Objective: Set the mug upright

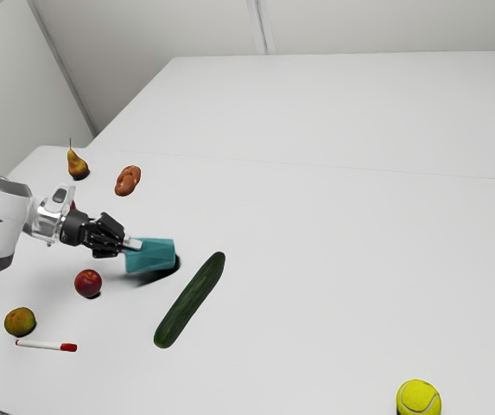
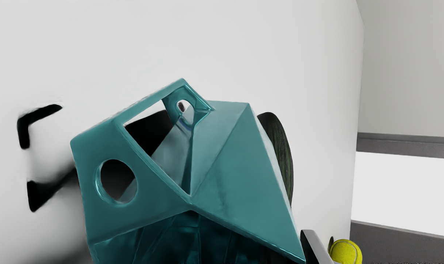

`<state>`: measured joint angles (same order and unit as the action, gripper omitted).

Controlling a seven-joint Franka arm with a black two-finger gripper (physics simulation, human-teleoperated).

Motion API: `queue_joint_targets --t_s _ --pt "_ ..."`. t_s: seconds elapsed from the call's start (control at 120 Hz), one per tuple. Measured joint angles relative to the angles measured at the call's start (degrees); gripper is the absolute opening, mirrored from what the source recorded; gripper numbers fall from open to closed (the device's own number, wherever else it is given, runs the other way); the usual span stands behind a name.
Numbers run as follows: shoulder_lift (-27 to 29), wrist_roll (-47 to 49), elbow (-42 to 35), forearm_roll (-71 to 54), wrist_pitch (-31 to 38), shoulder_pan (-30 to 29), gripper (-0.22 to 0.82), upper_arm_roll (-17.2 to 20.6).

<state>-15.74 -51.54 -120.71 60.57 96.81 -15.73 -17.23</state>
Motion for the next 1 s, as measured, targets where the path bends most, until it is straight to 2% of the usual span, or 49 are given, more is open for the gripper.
queue_joint_targets --t_s 0.167,0.342,0.408,0.7,0.842,1.0 --pt "1.50 -0.96 -0.07 -0.12 -0.16 0.00 -0.15 0.00" --pt "6.67 -0.71 1.03 -5.86 0.77 0.72 -0.17 0.84" --pt "7.82 0.30 3.24 -11.75 2.08 1.29 -0.17 2.71" --pt "11.59 8.26 6.95 -42.94 9.56 1.93 -0.18 15.03" --pt "12.09 11.91 4.94 -48.78 15.26 2.03 -0.18 18.83" --pt "14.97 15.09 -1.29 -50.82 23.73 2.27 -0.18 21.22"
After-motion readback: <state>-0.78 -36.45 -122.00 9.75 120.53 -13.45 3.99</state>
